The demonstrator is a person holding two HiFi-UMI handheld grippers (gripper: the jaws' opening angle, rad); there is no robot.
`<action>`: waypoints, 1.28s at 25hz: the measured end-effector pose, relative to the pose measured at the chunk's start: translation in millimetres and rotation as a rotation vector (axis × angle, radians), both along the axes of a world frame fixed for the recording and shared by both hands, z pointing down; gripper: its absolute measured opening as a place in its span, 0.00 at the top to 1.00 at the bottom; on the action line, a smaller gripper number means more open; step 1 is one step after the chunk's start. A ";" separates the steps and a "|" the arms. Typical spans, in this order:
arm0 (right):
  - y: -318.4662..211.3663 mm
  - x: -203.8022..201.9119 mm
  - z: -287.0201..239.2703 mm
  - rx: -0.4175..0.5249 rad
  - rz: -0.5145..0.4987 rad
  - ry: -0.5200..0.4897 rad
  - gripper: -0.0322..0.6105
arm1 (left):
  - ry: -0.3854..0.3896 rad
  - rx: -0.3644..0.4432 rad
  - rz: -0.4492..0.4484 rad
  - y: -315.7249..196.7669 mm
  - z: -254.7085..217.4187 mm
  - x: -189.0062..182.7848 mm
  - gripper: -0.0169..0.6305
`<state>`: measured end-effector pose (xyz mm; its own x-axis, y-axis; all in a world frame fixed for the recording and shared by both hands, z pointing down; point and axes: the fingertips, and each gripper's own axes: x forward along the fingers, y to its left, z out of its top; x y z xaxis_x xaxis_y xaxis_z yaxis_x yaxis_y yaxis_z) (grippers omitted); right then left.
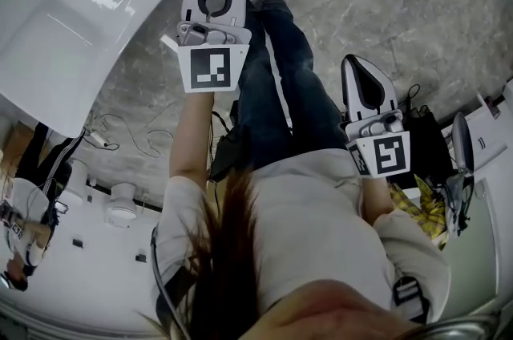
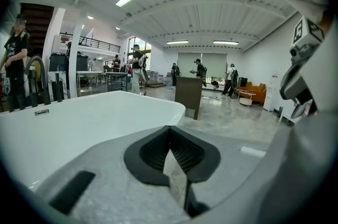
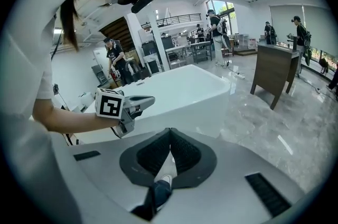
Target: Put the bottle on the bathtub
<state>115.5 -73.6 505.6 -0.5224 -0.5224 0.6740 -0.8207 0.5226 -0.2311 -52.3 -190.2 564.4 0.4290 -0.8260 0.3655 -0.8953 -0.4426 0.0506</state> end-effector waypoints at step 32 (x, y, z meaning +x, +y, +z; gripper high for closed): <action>-18.1 -72.8 -188.0 0.287 0.030 -0.104 0.93 | 0.029 0.129 -0.163 85.4 -245.3 -98.2 0.95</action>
